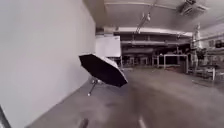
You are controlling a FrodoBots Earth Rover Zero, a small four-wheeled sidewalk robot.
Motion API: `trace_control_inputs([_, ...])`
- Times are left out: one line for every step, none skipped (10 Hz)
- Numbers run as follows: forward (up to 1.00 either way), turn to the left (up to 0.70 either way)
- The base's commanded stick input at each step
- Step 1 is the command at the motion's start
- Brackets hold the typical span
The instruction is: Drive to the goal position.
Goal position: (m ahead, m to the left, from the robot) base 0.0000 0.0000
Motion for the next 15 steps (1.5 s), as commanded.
trace_control_inputs([0.00,0.45])
trace_control_inputs([0.00,0.45])
trace_control_inputs([0.00,0.45])
trace_control_inputs([0.00,0.45])
trace_control_inputs([0.00,0.45])
trace_control_inputs([0.00,0.70])
trace_control_inputs([0.00,0.70])
trace_control_inputs([0.00,0.70])
trace_control_inputs([0.00,0.70])
trace_control_inputs([0.00,0.70])
trace_control_inputs([0.00,0.45])
trace_control_inputs([0.00,0.45])
trace_control_inputs([0.00,0.45])
trace_control_inputs([0.00,0.45])
trace_control_inputs([0.00,0.45])
